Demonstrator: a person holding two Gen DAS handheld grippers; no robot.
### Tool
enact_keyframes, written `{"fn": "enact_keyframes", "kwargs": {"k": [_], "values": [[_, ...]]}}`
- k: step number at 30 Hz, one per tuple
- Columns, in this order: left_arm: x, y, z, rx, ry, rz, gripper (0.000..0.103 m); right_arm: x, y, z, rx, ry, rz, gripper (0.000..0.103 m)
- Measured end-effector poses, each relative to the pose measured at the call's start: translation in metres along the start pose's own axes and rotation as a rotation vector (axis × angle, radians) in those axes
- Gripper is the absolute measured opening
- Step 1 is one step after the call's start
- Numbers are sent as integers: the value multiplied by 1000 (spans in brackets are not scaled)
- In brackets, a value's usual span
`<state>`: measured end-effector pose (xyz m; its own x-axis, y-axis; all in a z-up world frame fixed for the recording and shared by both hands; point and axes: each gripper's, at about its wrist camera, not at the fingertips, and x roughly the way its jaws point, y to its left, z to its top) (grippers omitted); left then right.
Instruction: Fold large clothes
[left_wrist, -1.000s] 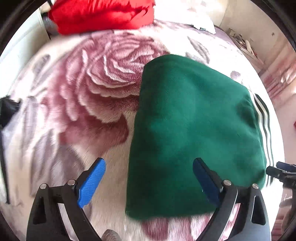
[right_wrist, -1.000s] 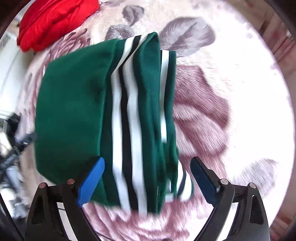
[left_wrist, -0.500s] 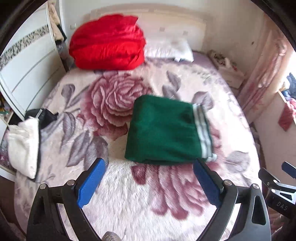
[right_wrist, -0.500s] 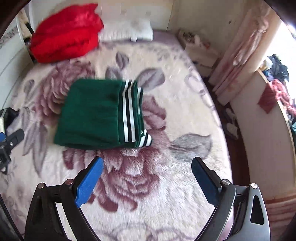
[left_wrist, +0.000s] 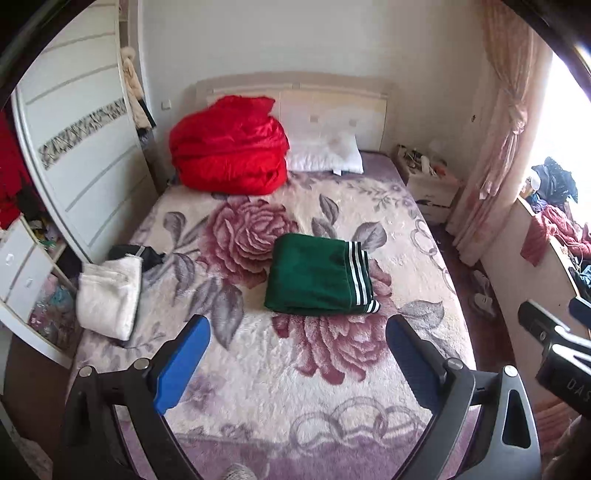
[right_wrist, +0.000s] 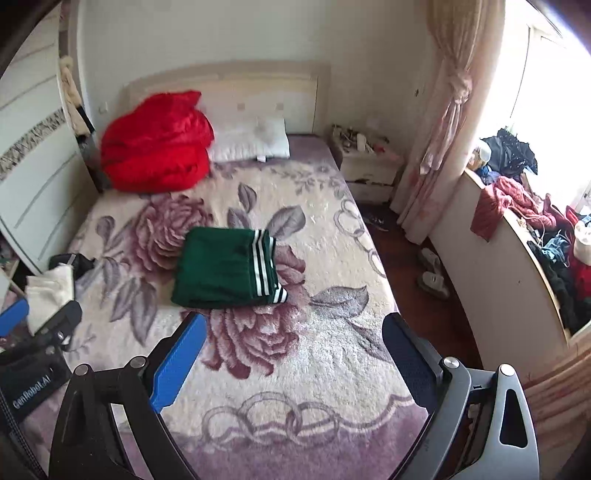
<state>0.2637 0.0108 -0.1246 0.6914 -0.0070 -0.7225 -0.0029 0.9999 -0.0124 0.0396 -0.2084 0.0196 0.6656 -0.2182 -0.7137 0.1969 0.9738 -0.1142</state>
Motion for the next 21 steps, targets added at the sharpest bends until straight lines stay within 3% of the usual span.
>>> {"fn": "enact_keyframes", "kwargs": {"k": [8,14,21], "values": [[-69,3,-6,-4,-78,4,97,-111,-19,-14,-14,-128,8,97],[-92,2,-13,-8,-108,-2,97,-153,-29,-25,-14,-160,16,97],[-105,1,-22,-16,-132,-2,97,-170,-35,-33,-22,-173,12,97]]}}
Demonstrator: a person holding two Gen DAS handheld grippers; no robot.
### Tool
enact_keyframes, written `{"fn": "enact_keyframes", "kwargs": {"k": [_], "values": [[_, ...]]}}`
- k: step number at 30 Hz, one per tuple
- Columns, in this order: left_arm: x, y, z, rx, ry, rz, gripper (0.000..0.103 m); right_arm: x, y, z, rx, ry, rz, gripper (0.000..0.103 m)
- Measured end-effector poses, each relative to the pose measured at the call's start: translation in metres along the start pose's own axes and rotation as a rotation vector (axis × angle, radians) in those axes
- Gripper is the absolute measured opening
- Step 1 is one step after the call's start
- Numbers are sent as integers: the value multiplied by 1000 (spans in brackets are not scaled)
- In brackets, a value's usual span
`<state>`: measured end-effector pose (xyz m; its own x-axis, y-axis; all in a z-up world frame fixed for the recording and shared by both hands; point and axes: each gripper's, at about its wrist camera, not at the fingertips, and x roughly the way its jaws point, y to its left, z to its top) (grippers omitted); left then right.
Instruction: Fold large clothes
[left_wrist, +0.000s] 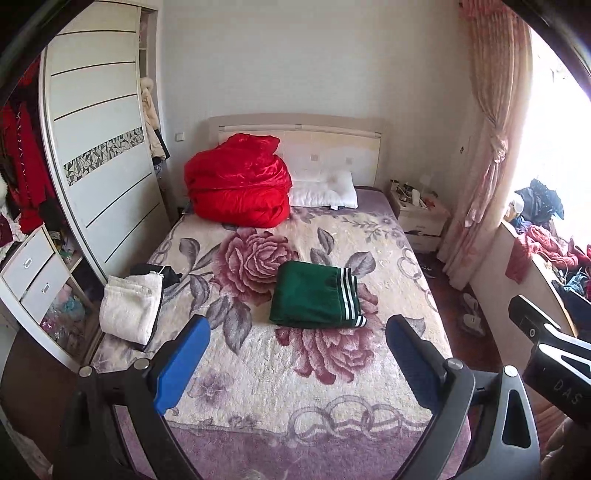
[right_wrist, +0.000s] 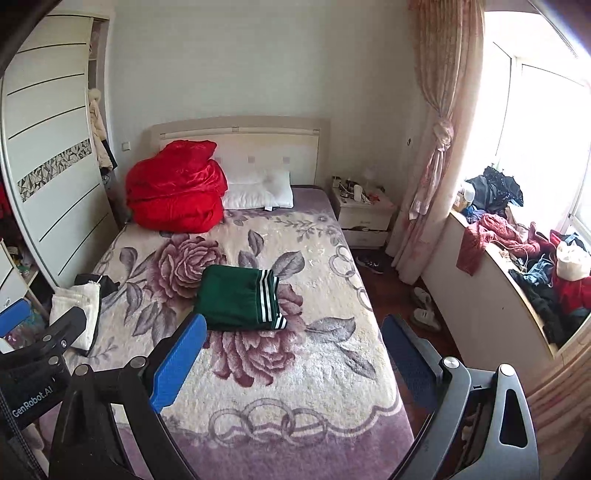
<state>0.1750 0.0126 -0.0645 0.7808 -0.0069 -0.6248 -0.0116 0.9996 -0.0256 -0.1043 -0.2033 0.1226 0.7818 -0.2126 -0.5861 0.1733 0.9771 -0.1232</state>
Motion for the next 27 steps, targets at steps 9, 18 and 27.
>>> {"fn": "enact_keyframes", "kwargs": {"k": [9,18,27], "values": [[-8,-1,-6,1,-12,18,99,-9,-4,-3,-5,-4,-2,100],[-14,-1,-9,-8,-21,39,100,-6,-10,-4,0,-8,13,102],[-17,-2,-9,-9,-23,43,101,-4,-13,1,-4,-17,17,102]]}}
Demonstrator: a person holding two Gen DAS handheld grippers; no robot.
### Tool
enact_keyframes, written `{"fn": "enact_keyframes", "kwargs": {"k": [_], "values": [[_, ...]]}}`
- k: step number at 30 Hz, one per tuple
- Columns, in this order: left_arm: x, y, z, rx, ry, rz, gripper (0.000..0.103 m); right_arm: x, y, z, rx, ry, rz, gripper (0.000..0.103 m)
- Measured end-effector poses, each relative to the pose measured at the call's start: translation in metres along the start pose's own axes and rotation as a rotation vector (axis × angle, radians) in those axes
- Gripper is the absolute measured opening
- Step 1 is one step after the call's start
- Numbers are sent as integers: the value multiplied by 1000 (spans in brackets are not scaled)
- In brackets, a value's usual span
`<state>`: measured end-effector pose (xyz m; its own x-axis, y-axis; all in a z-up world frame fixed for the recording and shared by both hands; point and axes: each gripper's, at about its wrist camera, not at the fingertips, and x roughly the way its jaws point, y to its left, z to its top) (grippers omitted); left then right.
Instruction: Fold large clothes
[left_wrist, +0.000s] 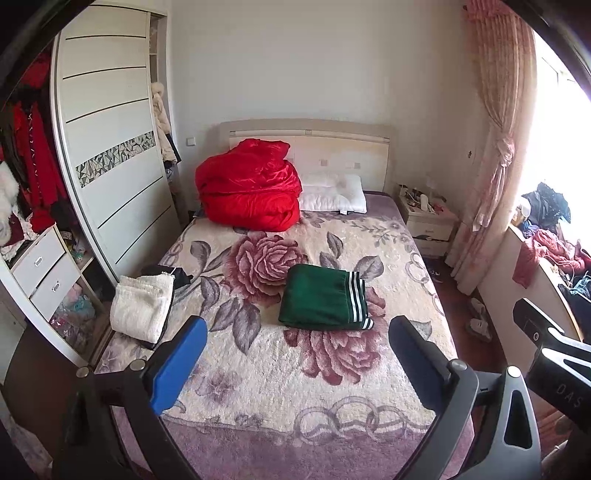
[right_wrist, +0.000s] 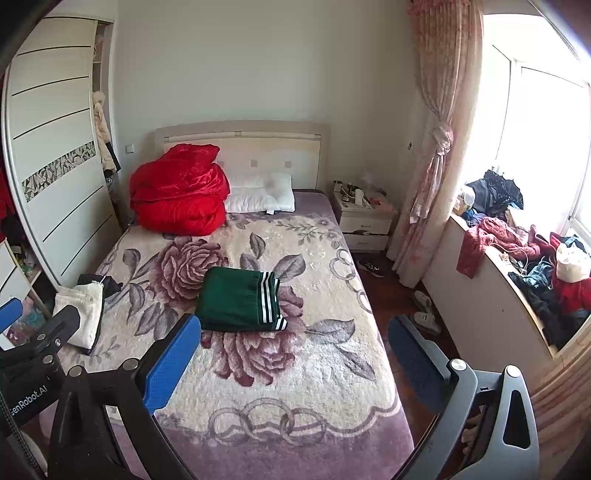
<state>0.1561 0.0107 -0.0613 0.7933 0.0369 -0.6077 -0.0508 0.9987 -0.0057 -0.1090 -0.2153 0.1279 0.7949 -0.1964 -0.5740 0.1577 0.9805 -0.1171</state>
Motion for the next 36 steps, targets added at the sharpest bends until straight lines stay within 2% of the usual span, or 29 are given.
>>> {"fn": "enact_keyframes", "kwargs": {"k": [36], "values": [[-3,1,3,-3,-3,23,102,20,8,-3,-23,7,27,103]]}}
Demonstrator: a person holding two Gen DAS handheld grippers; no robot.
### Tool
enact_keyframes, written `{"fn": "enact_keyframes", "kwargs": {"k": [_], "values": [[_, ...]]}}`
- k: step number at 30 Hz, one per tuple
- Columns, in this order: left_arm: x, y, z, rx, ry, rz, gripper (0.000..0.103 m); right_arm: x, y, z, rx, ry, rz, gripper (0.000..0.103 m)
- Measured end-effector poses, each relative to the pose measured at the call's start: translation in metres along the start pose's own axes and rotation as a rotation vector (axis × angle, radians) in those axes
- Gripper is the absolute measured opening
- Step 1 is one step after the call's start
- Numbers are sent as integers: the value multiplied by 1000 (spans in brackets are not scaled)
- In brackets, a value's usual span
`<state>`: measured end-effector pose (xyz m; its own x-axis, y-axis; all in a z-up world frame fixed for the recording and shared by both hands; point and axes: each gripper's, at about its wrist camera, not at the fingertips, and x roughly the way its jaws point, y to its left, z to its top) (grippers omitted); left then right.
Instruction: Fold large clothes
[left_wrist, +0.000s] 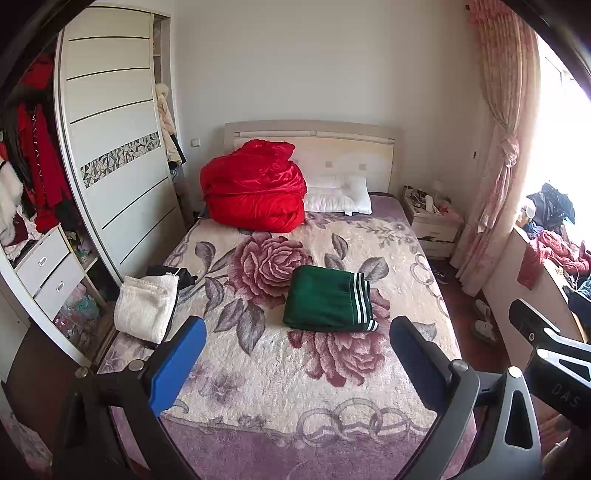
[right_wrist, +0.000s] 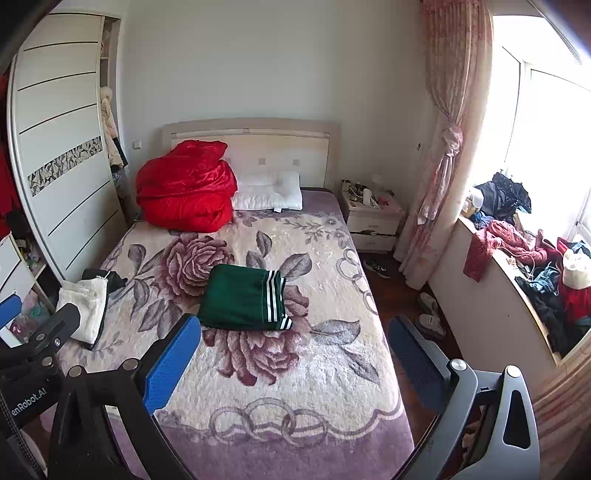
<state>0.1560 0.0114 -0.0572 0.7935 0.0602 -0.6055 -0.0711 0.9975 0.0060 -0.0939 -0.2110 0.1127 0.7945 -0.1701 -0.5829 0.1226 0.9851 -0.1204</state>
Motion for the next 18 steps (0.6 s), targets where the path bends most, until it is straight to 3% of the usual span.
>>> {"fn": "enact_keyframes", "kwargs": {"k": [18], "values": [[-8,-2,3,-3,-15,29,102,3,3,2,-8,-5,-1,103]]}}
